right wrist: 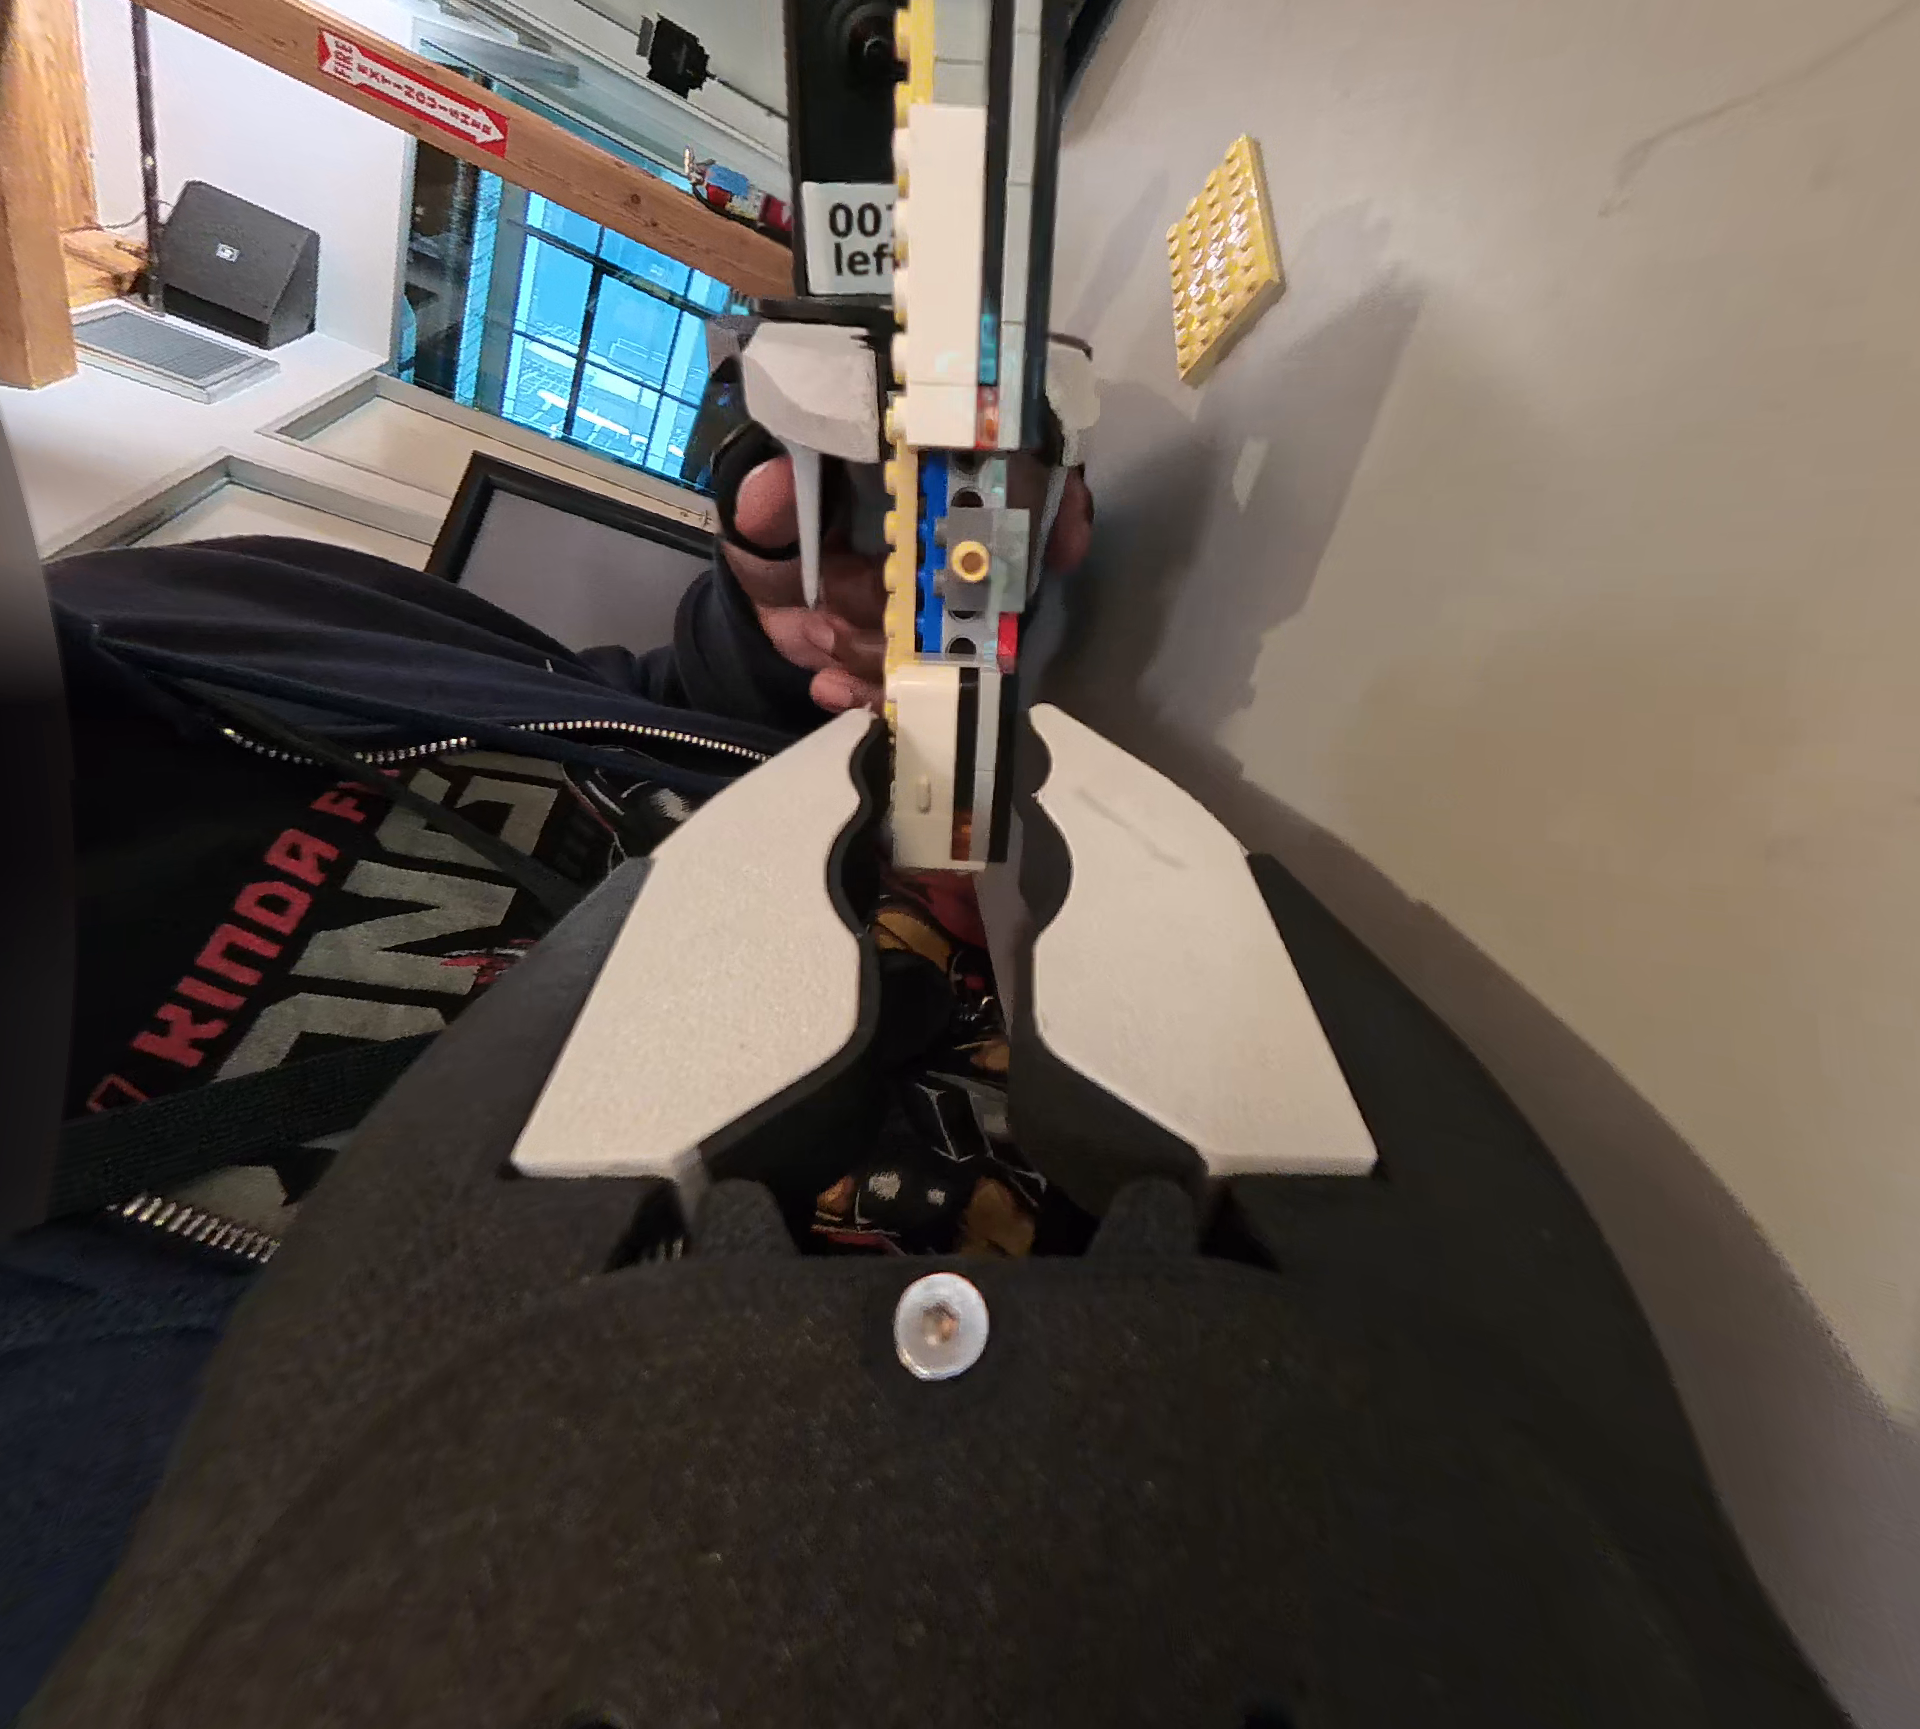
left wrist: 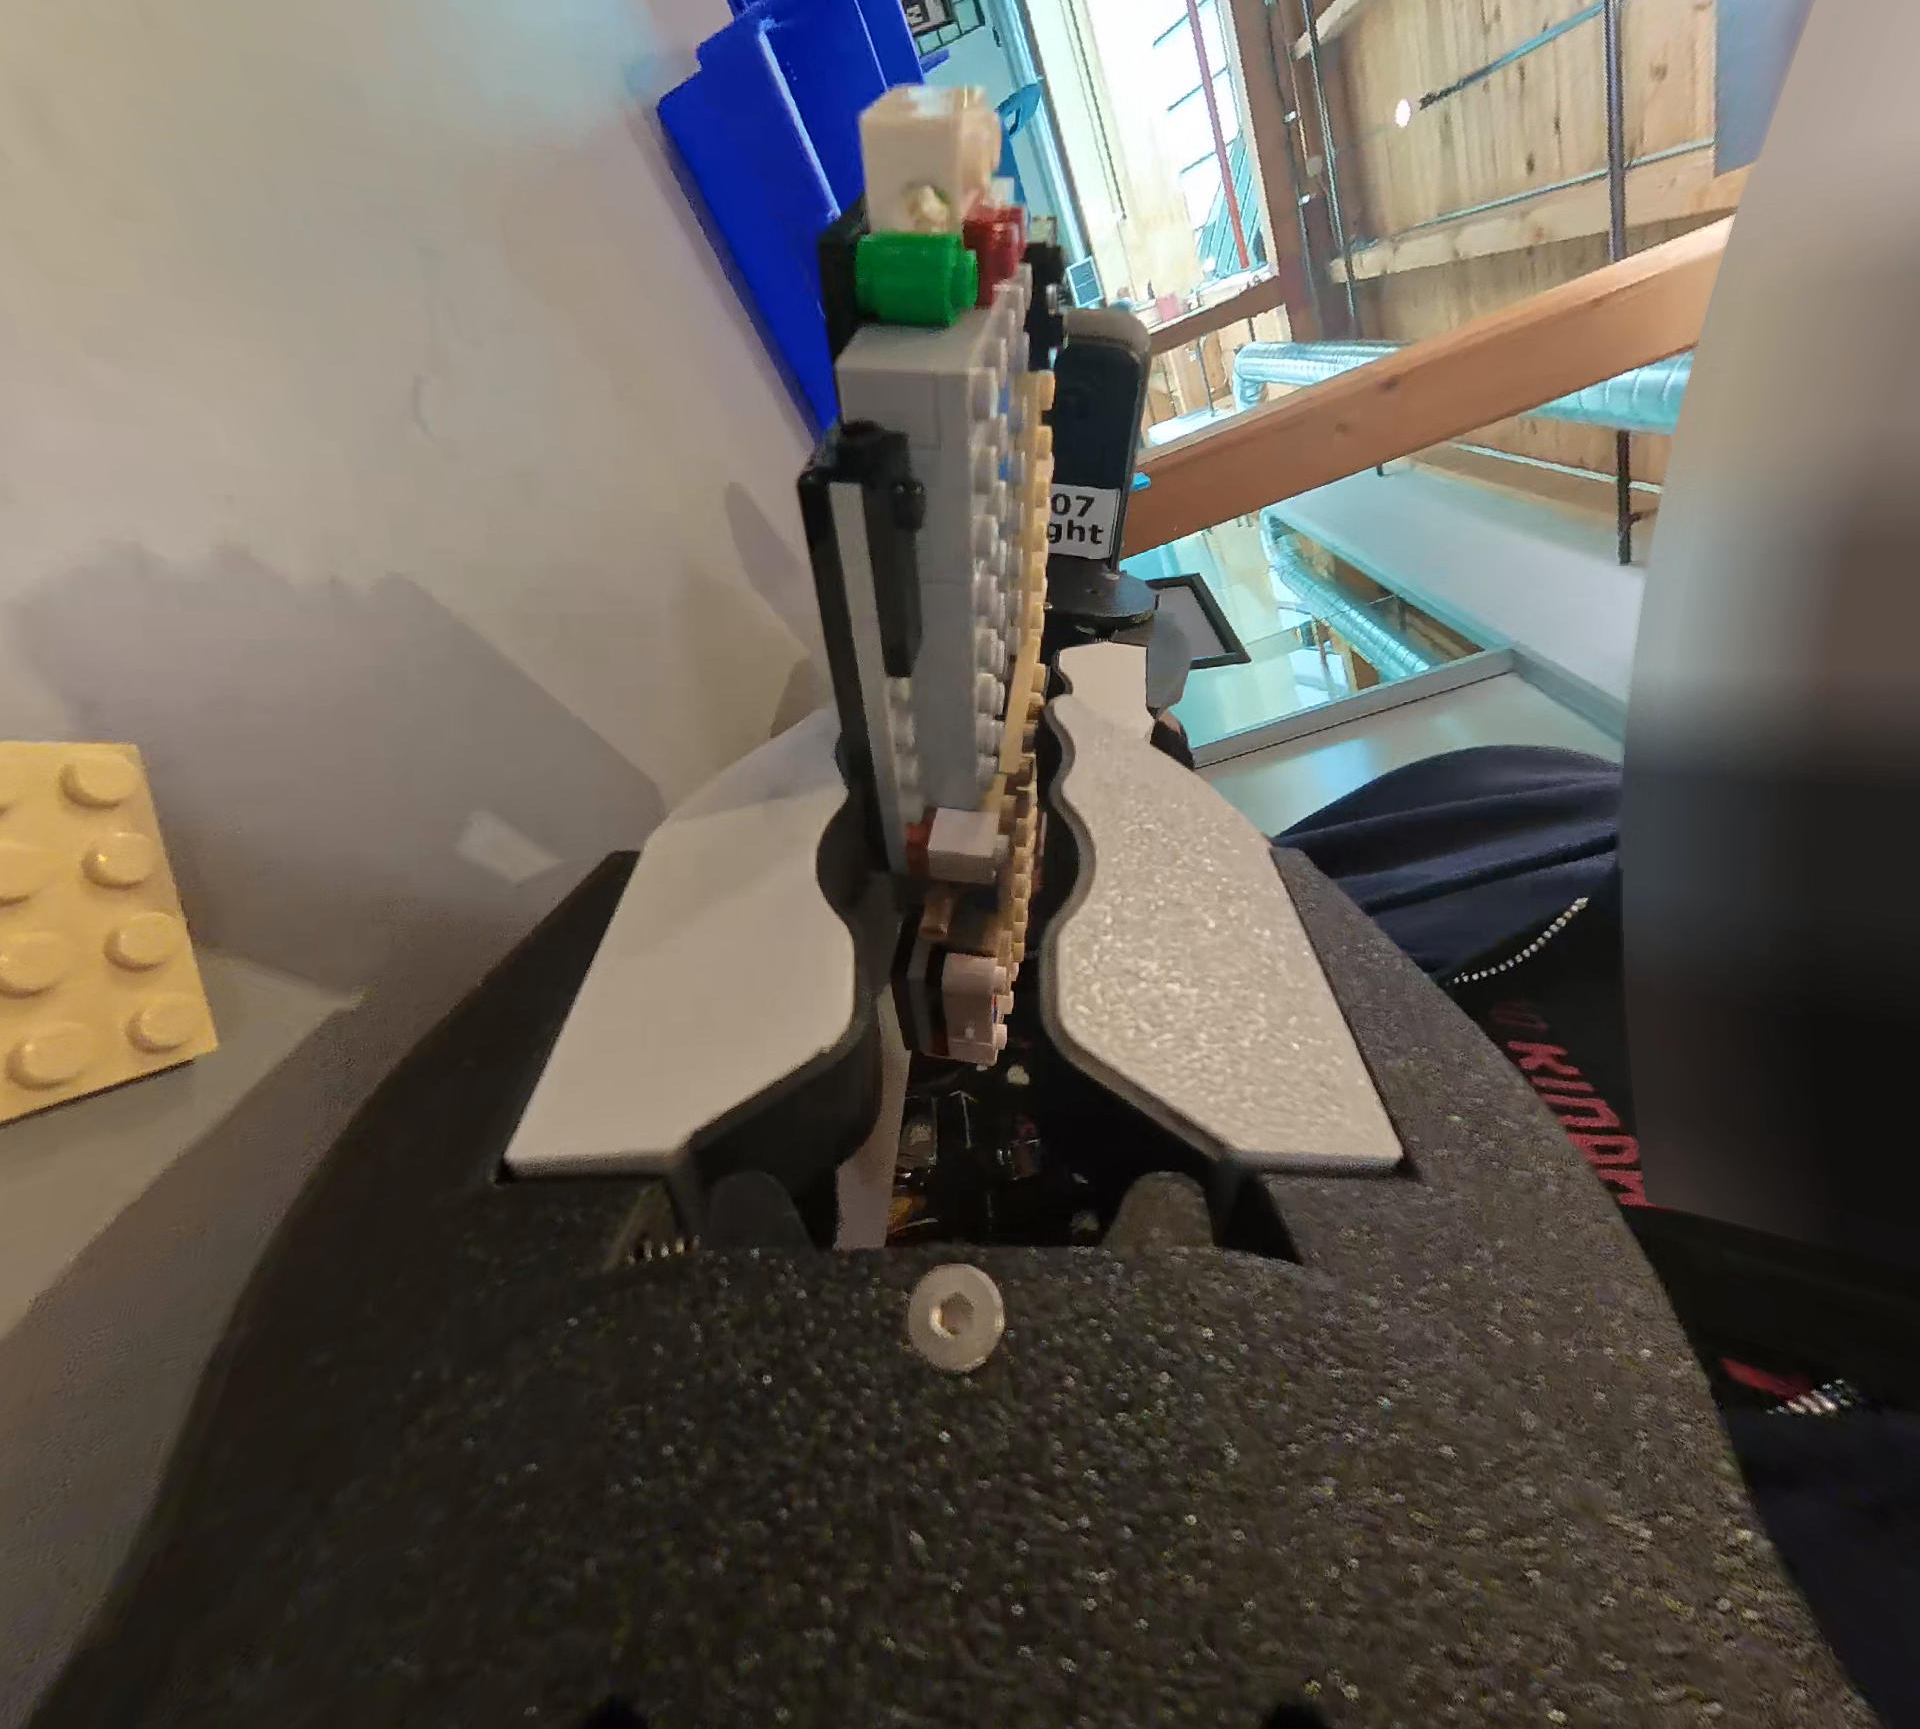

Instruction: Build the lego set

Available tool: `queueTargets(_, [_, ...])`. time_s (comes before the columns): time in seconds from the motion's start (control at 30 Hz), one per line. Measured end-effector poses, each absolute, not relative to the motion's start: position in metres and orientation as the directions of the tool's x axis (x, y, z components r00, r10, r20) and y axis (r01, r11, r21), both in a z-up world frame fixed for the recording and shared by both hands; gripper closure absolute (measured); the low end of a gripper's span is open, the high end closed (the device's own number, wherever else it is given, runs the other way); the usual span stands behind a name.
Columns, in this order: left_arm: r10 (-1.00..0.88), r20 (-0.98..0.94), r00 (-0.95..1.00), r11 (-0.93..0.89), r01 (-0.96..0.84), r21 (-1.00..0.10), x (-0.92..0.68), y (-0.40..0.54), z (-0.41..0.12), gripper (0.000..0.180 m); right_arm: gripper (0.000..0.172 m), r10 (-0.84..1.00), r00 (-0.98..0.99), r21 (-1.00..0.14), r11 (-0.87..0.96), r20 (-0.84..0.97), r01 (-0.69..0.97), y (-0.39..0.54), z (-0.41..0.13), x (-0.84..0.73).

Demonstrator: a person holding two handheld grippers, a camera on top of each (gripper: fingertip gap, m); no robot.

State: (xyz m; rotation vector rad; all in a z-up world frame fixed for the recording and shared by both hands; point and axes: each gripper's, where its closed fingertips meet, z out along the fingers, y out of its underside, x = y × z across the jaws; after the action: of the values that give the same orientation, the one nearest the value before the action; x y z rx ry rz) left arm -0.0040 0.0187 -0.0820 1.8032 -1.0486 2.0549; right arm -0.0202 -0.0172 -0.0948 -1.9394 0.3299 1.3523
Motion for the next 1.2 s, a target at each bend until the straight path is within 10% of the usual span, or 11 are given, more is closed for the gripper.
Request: queueTargets(1.2, [-0.199,0.963,-0.181,-0.805,-0.530,-0.266,0.000,0.032,-0.082,0.158,0.112,0.170,0.391,-0.390,-0.698,-0.905,-0.600,-0.012,-0.092,-0.022])
